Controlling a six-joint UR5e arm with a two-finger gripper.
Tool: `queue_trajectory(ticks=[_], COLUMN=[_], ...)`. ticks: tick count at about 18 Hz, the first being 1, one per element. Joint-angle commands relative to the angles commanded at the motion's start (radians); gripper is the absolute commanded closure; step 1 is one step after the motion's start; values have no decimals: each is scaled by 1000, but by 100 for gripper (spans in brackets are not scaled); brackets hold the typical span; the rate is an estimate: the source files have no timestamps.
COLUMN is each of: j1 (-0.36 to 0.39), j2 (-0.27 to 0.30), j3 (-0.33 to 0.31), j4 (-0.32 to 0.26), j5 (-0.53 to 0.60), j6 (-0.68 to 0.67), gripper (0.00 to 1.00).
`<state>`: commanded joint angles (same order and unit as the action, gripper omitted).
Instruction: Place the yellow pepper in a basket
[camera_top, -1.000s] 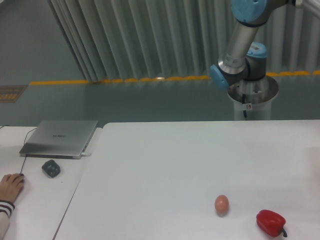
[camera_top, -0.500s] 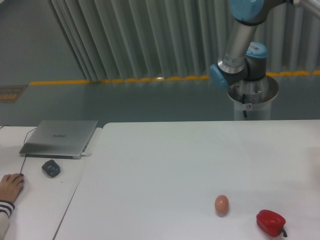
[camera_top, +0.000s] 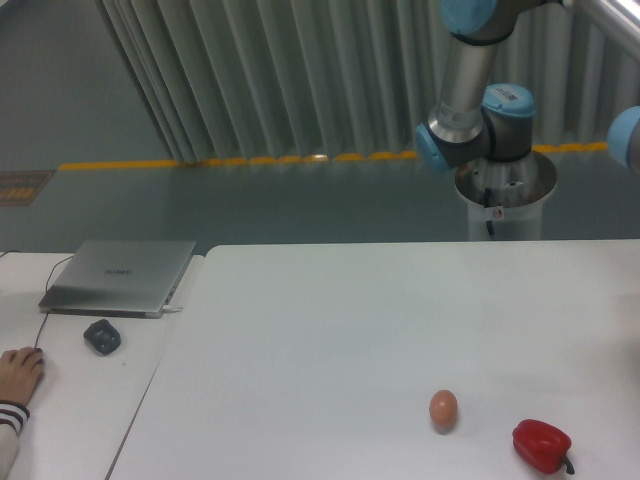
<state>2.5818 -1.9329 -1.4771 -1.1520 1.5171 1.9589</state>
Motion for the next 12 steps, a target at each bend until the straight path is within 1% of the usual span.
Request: queue_trajectory(ticks=[2, 5, 8, 12], j1=[-23, -61, -86, -86], j2=[18, 25, 26, 26], j3=[-22, -32, -43, -43], j4=[3, 3, 5, 6], j5=[15, 58, 64, 63], j6=[-3, -47, -101, -103], gripper=[0, 0, 0, 0])
